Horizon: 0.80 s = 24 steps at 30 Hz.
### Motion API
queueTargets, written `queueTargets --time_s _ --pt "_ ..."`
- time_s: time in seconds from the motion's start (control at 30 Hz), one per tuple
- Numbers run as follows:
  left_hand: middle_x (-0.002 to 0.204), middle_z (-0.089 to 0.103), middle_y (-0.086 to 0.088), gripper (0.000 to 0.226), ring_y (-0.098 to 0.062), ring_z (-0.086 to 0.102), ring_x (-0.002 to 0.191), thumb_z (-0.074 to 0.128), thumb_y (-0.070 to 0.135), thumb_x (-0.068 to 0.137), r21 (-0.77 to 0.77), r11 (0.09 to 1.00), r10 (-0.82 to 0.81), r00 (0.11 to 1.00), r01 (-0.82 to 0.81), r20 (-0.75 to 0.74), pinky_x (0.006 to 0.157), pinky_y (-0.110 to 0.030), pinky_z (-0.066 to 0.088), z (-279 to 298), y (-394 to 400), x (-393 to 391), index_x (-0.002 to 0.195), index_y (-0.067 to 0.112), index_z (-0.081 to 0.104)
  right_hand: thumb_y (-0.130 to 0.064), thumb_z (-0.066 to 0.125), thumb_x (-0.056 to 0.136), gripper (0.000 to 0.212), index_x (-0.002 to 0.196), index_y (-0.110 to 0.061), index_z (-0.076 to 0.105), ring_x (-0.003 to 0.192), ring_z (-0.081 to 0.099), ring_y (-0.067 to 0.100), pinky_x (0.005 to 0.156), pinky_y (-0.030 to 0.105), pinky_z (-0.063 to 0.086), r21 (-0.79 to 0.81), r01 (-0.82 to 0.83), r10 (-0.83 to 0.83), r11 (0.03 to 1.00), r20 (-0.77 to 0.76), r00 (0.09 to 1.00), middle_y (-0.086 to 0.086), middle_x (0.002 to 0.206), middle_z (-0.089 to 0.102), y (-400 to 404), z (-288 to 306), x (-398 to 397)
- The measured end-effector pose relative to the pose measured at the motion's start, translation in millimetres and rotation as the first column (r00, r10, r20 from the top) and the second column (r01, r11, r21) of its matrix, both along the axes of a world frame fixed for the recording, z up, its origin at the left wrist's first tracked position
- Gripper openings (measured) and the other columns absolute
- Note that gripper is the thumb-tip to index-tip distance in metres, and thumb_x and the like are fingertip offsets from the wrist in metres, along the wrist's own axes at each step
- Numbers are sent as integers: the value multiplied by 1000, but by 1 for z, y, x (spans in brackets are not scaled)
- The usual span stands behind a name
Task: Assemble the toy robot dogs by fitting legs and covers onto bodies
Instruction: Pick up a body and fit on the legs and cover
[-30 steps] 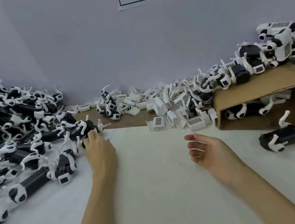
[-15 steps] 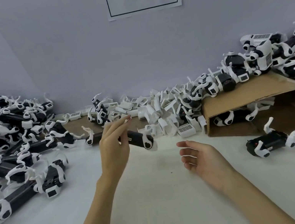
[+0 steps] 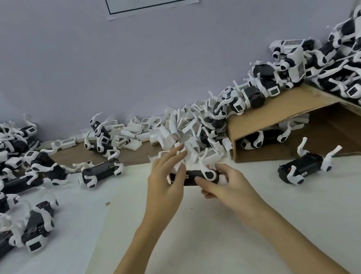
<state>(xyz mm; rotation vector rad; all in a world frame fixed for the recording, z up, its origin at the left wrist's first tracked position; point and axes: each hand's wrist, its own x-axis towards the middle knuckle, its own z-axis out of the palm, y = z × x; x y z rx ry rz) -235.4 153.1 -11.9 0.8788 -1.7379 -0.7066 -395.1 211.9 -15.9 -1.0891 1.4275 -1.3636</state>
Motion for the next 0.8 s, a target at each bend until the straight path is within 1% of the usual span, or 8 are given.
queueTargets --time_s 0.03,0.13,0.23,0.33,0.4,0.57,0.67,0.8 --pt "146 60 30 37 8 43 142 61 6 106 40 998 -47 999 48 -23 110 -15 36 1 -1 2 132 29 75 -27 83 89 35 120 -20 67 88 78 19 81 28 63 -17 5 -5 1000 21 1000 5 110 77 -1 -1 -2" --pt "155 51 29 38 3 39 148 65 25 107 109 986 -110 986 124 -127 116 -28 34 6 -7 9 140 44 66 -24 81 91 28 117 -17 72 92 78 22 87 33 63 -39 -32 36 999 117 992 6 109 78 0 1 -9" --pt "148 54 22 61 7 57 129 73 51 97 283 948 -90 977 144 -196 95 -18 51 9 -10 12 150 58 42 -23 81 91 29 118 -16 73 96 77 26 82 31 62 -72 -23 39 997 228 973 7 108 78 0 3 -10" --pt "132 71 -3 78 -18 78 103 75 65 85 538 805 -123 957 250 -261 80 -30 61 7 -13 13 150 30 48 -29 80 91 35 122 -17 71 100 77 26 81 30 60 -102 -26 51 994 250 967 6 112 78 0 5 -10" --pt "120 76 -12 71 -33 79 93 75 62 88 577 747 -172 934 331 -314 76 -36 60 4 -15 12 137 13 61 -43 82 83 51 126 -18 69 102 77 26 80 30 59 -102 -53 75 993 224 972 7 115 77 2 6 -11" --pt "91 78 -12 62 -29 70 71 76 65 85 539 809 -94 957 234 -275 69 -33 56 4 -17 13 122 14 73 -60 78 82 59 121 -16 71 96 77 28 75 29 56 -59 -105 115 993 197 974 13 103 78 2 7 -11" --pt "76 74 -4 67 -27 63 63 76 63 86 517 829 -89 964 211 -250 61 -28 52 5 -13 13 133 16 67 -54 79 86 48 124 -27 69 100 77 27 79 32 48 -68 -122 134 990 209 969 13 111 75 3 9 -13" --pt "122 72 -14 69 -35 69 79 73 56 95 531 734 -220 888 423 -404 56 -31 49 11 -9 13 149 18 54 -40 79 92 47 134 -37 59 110 75 26 85 35 47 -166 -191 215 967 144 966 -7 129 72 5 11 -21"
